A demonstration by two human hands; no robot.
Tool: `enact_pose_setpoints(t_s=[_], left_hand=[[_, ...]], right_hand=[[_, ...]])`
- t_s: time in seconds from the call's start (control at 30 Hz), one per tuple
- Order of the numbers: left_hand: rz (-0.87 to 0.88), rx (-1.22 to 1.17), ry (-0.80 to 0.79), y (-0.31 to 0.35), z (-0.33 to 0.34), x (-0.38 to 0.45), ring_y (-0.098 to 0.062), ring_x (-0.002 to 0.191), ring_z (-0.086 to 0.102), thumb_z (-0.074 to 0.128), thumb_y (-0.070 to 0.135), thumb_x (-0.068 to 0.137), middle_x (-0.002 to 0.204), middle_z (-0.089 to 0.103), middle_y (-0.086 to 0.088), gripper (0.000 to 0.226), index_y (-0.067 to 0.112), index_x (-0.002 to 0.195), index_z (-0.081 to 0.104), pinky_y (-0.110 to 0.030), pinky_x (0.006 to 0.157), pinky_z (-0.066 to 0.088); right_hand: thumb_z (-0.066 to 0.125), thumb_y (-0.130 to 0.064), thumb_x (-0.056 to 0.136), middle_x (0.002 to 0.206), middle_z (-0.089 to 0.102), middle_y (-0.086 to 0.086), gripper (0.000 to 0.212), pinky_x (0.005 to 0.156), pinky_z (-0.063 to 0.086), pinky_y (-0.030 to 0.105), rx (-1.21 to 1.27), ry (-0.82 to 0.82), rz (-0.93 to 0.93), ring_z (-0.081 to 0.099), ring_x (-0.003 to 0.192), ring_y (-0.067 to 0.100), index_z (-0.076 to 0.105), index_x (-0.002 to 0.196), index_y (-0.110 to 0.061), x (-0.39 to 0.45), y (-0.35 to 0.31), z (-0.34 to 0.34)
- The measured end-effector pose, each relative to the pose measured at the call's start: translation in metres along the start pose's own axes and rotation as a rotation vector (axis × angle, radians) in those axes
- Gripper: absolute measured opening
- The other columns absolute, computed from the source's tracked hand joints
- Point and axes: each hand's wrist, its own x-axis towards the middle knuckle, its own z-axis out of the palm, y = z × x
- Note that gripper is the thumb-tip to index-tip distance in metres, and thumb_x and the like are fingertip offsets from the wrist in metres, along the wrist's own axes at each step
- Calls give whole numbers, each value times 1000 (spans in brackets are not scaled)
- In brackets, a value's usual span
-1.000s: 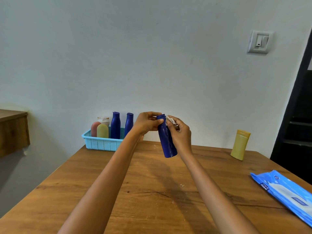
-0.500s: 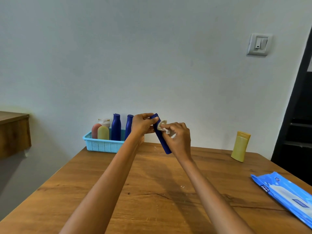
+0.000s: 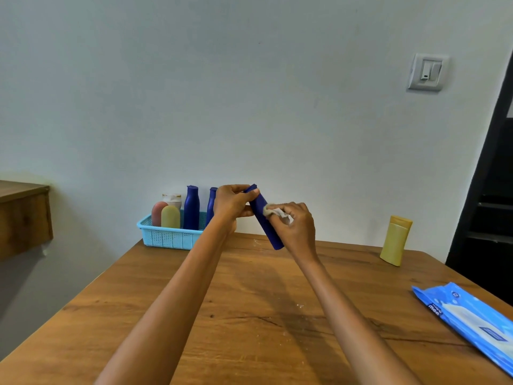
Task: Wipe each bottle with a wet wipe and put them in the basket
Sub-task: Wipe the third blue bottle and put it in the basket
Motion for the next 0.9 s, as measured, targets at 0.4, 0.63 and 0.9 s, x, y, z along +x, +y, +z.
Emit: enact_pose_setpoints(t_s=[0.4, 0.63, 0.9], left_hand=[[-79, 13, -98, 1, 9, -5, -19, 73, 69, 71, 15, 82, 87, 66, -8, 34, 5, 111, 57, -23, 58, 58], [-43, -81, -10, -1, -9, 3, -17, 77, 67, 71, 10, 81, 101, 65, -11, 40, 5, 116, 54, -24, 61, 59], [-78, 11, -44, -12, 8, 1, -23, 85, 67, 72, 11, 80, 101, 63, -13, 34, 8, 108, 54, -35, 73, 58]], right_hand=[[52, -29, 94, 115, 60, -7, 33, 82, 47, 10, 349, -32, 158, 56, 107, 6, 59, 124, -17, 4, -19, 5], [60, -26, 90, 97, 65, -4, 21, 71, 45, 12, 194, -96, 126, 58, 91, 3, 67, 105, -14, -18, 14, 4], [54, -25, 94, 112, 66, 2, 28, 74, 47, 11, 224, -60, 261, 60, 100, 11, 64, 116, -12, -13, 13, 2]])
